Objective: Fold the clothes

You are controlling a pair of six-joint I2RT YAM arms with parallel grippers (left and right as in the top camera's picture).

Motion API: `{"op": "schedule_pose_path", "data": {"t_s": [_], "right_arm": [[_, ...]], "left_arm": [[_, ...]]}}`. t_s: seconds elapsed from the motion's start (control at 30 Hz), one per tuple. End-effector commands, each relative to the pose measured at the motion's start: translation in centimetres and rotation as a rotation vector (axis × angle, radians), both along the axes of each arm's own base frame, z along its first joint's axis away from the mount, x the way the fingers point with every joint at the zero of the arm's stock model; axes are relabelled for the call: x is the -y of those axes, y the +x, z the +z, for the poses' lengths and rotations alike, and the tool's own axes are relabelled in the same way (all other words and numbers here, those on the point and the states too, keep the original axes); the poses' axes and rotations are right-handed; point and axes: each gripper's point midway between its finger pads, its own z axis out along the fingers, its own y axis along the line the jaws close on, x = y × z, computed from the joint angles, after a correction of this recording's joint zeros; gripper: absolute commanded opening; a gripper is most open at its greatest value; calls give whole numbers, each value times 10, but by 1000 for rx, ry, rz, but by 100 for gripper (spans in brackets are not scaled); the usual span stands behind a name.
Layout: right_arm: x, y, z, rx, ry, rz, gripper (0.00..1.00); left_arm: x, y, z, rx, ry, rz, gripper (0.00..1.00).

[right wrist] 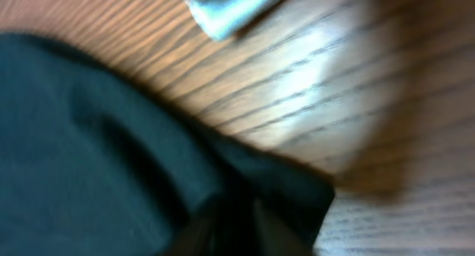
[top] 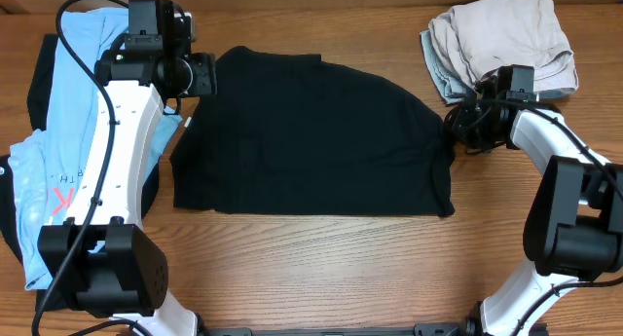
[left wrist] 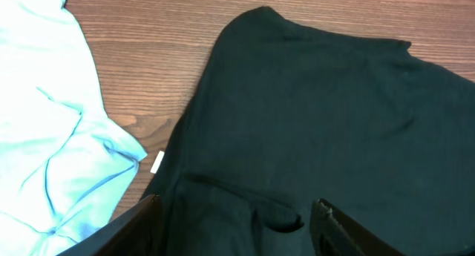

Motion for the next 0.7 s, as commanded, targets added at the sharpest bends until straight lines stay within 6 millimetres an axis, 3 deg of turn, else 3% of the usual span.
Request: {"op": "schedule_pose_path", "data": {"t_s": [0.0,0.3,0.33,0.4,0.43,0.5,0.67], "right_arm": [[-4,9,9,41,10,31,4],[-16,10,55,135,-62,127,4],[-16,9,55,129,-85,125,9],[-11,6,50,100,-120,91,42],[-7,5,48,84,-133,65,53],[3,3,43,60,-160,3,60],[32,8,41,51,-215,-140,60]], "left_arm": [[4,-1,-7,-15,1,-27,65],[9,-1,-7,-15,1,-38,65],[9,-1,-7,-15,1,-38,65],[9,-1,-7,-15,1,-38,65],[9,-1,-7,-15,1,-38,65],[9,-1,-7,-15,2,-38,65],[9,-1,-7,-15,2,-38,65]]}}
